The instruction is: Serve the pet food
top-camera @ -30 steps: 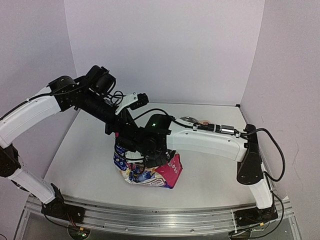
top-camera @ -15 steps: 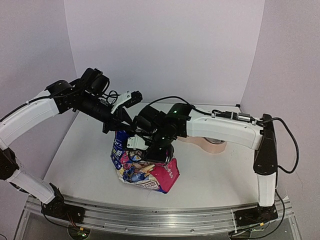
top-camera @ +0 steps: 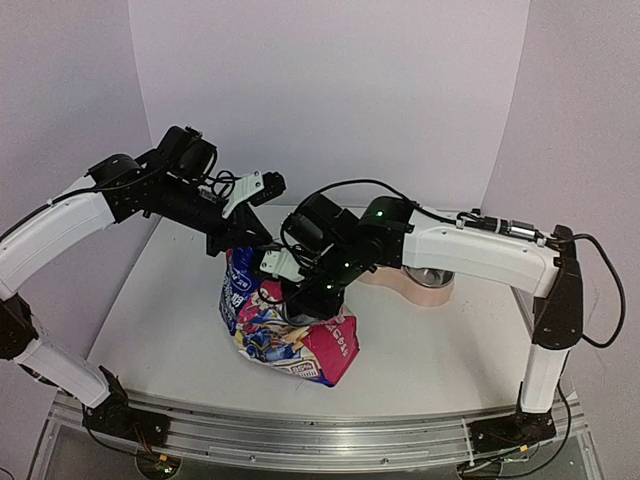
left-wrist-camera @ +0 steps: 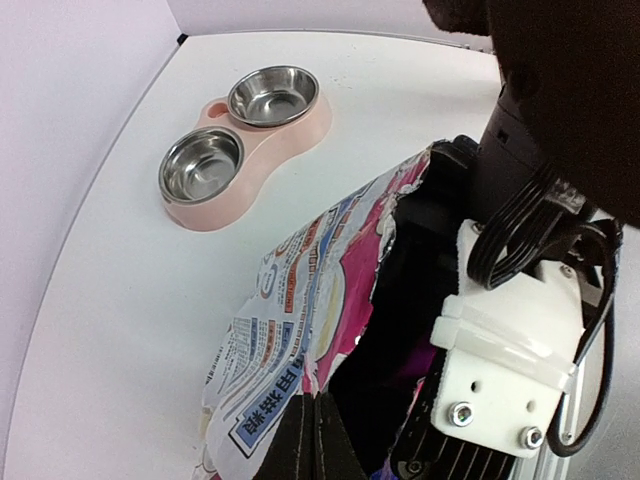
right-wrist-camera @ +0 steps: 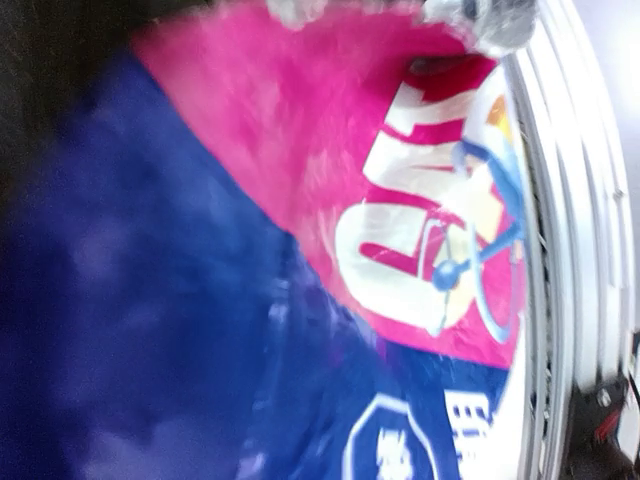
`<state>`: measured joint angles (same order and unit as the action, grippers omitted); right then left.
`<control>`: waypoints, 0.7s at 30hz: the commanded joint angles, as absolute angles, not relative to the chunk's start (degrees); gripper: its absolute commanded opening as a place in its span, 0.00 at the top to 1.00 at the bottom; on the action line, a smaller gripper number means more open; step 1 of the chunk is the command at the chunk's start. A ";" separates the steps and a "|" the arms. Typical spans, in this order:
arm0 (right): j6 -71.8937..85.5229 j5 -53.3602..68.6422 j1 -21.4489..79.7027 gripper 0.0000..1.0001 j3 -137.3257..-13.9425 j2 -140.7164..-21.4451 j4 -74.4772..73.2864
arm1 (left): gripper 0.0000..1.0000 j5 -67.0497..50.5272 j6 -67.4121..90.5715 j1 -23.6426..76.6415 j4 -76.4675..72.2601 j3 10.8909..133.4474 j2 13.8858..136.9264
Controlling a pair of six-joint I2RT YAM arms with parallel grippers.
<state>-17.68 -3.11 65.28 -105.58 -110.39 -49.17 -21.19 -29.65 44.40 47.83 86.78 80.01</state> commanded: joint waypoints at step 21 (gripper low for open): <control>1.05 -14.17 68.94 1.00 -113.59 -103.19 -61.06 | 1.00 -13.90 -34.91 43.86 49.06 89.50 79.48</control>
